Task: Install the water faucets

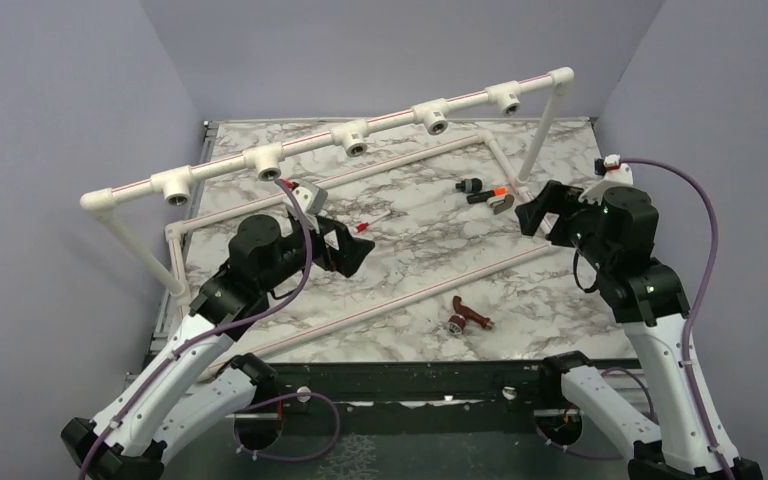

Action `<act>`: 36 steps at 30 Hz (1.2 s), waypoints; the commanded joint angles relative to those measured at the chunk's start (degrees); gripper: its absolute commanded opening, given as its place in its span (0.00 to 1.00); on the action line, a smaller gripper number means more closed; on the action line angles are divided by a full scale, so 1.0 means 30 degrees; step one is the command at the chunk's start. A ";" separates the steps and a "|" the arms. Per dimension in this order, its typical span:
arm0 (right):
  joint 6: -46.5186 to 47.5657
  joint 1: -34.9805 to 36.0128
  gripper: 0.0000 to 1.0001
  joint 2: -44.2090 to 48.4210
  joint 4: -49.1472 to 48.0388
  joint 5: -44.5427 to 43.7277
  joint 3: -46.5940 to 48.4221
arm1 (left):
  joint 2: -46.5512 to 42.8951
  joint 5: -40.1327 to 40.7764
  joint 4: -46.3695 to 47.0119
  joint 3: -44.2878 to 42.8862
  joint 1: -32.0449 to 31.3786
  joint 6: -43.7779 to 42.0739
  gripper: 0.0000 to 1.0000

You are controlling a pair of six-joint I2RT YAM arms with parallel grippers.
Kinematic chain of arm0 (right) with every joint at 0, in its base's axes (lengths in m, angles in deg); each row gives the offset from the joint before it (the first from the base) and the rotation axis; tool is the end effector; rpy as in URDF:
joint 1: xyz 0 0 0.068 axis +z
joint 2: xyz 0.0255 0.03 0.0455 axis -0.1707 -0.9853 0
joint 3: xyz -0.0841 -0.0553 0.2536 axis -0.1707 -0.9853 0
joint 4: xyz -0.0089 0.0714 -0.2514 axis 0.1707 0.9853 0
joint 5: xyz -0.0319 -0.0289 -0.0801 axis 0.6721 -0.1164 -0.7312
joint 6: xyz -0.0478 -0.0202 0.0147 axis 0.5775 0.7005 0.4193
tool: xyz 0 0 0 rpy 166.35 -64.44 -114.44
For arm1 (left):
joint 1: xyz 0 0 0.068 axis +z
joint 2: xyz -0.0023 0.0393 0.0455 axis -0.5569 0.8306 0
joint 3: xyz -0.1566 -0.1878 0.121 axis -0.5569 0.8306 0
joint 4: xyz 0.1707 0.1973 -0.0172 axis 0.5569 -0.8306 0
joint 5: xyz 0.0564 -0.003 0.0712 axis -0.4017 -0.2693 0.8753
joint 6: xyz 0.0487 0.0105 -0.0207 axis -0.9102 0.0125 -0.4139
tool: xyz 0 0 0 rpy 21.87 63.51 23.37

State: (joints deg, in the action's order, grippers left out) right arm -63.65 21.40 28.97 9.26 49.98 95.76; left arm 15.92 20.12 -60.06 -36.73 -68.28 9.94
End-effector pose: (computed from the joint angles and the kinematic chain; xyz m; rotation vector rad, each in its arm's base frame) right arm 0.1506 0.0295 0.3856 0.1831 1.9527 0.3385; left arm 0.1414 -0.1051 0.3480 0.4438 1.7621 -0.7950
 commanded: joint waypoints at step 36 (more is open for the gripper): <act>-0.1138 0.7360 0.83 -0.6277 0.3634 0.2578 -0.2941 | -0.0069 0.0115 0.0712 0.0674 0.0492 -0.0731 0.99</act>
State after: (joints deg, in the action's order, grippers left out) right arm -63.49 40.18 11.75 21.72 61.33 88.11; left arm 16.95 20.08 -58.95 -35.44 -66.94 8.45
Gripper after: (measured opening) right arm 0.835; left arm 0.990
